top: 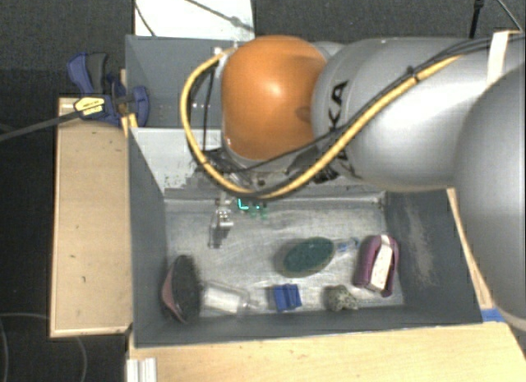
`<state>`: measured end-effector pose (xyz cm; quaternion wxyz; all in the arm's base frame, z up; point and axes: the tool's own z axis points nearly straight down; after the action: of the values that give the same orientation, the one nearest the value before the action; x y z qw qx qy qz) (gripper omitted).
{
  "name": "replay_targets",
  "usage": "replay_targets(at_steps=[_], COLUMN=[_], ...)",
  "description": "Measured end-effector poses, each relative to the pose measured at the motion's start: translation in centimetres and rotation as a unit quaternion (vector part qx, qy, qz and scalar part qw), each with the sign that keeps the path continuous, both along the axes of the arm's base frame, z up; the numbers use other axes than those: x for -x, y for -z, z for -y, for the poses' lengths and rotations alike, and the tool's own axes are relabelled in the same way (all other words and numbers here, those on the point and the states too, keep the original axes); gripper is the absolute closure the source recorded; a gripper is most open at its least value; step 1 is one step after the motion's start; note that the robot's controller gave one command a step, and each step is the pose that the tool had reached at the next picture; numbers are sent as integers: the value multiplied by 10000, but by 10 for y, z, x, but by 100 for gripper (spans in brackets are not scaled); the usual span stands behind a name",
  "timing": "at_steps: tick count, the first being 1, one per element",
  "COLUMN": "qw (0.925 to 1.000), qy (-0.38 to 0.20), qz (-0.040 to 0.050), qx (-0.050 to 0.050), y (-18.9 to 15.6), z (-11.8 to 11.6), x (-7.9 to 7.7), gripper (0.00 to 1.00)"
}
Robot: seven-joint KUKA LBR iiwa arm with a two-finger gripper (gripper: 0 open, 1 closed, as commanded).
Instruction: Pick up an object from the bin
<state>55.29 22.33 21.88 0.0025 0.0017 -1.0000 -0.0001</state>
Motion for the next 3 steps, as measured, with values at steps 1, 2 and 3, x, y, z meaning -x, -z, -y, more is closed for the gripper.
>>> replay_targets(at_steps=[1, 2, 3], qw=[9975, 9733, 9643], qy=[-698, -2296, -2649], qz=[80, 23, 4], qx=[79, 0, 10], y=[144, 118, 114], z=[-23, 10, 61], x=[51, 71, 64], gripper=[0, 0, 0])
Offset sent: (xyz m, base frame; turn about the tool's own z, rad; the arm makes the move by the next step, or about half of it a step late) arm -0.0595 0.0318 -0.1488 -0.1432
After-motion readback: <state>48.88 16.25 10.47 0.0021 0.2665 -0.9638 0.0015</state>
